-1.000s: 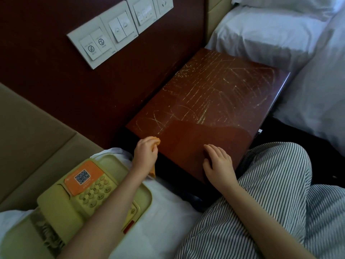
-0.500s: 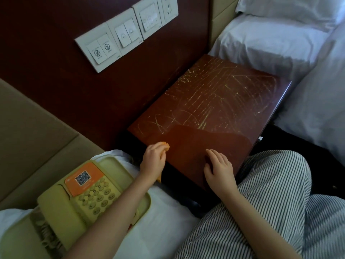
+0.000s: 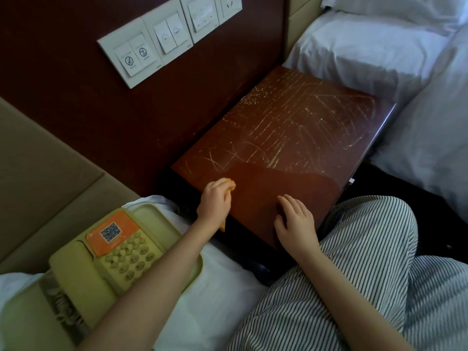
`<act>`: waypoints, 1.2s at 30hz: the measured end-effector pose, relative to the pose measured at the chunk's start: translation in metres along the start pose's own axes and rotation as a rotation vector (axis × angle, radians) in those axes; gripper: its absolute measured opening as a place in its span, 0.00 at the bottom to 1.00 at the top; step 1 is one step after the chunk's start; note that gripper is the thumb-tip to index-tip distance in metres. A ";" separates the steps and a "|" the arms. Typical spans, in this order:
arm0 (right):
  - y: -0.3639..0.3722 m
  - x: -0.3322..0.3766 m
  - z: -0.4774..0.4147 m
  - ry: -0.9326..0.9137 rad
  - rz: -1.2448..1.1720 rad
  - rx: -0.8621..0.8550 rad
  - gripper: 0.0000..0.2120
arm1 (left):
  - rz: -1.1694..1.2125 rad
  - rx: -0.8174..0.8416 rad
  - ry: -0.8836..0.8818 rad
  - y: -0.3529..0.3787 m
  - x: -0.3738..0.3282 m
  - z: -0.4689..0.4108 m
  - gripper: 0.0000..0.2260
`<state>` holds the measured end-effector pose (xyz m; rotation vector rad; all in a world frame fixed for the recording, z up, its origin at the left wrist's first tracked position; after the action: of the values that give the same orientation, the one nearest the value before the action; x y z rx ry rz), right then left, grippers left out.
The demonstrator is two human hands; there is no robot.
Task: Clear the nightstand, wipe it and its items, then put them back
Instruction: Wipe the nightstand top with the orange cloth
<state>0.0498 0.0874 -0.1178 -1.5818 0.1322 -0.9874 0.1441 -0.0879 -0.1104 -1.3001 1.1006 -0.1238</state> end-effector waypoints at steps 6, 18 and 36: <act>0.003 -0.003 0.000 0.005 0.022 0.032 0.24 | 0.003 -0.074 -0.056 -0.020 0.028 0.013 0.11; 0.004 -0.001 0.001 0.007 0.058 0.046 0.24 | -0.032 -0.049 -0.080 0.001 0.003 -0.014 0.13; 0.001 0.000 0.004 0.024 0.073 0.042 0.24 | -0.007 -0.028 -0.123 0.006 -0.005 -0.015 0.15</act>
<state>0.0528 0.0902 -0.1189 -1.5173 0.1836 -0.9467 0.1280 -0.0936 -0.1103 -1.3192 0.9963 -0.0331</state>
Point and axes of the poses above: each hand's wrist, its own z-axis away from the middle knuckle, its own y-axis out of the palm, x = y × z, the point moved 8 cm from there along -z, towards the middle knuckle, and after that the axes turned 7 degrees about z, right-handed, at the moved point
